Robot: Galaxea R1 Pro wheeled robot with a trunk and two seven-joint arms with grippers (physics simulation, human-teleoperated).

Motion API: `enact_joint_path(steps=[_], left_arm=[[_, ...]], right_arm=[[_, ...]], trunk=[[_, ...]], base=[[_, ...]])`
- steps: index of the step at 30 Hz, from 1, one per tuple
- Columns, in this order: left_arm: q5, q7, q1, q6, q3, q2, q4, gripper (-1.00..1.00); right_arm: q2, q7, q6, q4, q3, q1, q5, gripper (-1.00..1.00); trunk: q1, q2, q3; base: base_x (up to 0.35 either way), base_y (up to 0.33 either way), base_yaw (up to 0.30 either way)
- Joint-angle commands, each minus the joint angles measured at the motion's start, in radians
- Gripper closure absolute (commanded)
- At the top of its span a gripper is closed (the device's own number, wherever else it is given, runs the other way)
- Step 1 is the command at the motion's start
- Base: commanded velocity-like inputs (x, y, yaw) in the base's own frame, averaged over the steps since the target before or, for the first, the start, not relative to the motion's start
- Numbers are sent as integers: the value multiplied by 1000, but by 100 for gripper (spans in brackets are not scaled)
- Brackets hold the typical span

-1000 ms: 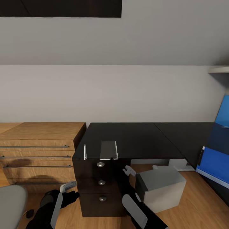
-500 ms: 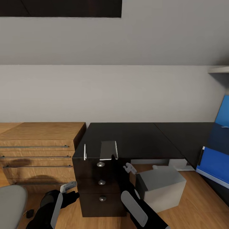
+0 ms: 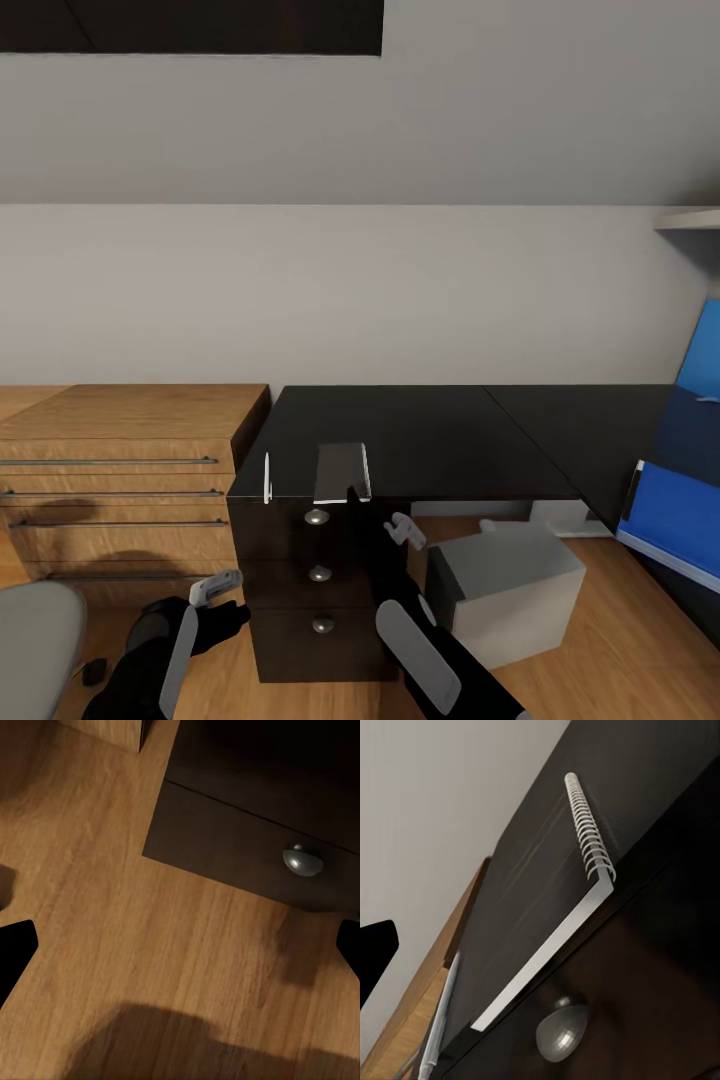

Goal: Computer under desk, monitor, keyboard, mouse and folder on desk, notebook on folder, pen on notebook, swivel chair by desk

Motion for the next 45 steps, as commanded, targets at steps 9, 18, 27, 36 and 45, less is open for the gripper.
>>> enact_joint_path(steps=[9, 18, 27, 36, 45], left_arm=[[5, 5, -1, 4, 1, -1, -1, -100], [6, 3, -1, 4, 1, -1, -2, -100], [7, 3, -1, 4, 3, -1, -3, -100], [7, 3, -1, 4, 1, -2, -3, -100], [7, 3, -1, 4, 1, -2, -3, -100]], right_arm=[[24, -4, -4, 4, 3, -2, -6, -100], [37, -4, -3, 7, 1, -2, -3, -100], [37, -3, -5, 8, 1, -2, -3, -100], [37, 0, -6, 8, -3, -2, -4, -100], [37, 1, -6, 9, -4, -2, -4, -100]], trunk=[[0, -1, -1], [0, -1, -1], [0, -1, -1], [0, -1, -1], [0, -1, -1]], base=[[0, 0, 0], [0, 0, 0], [0, 0, 0], [0, 0, 0], [0, 0, 0]])
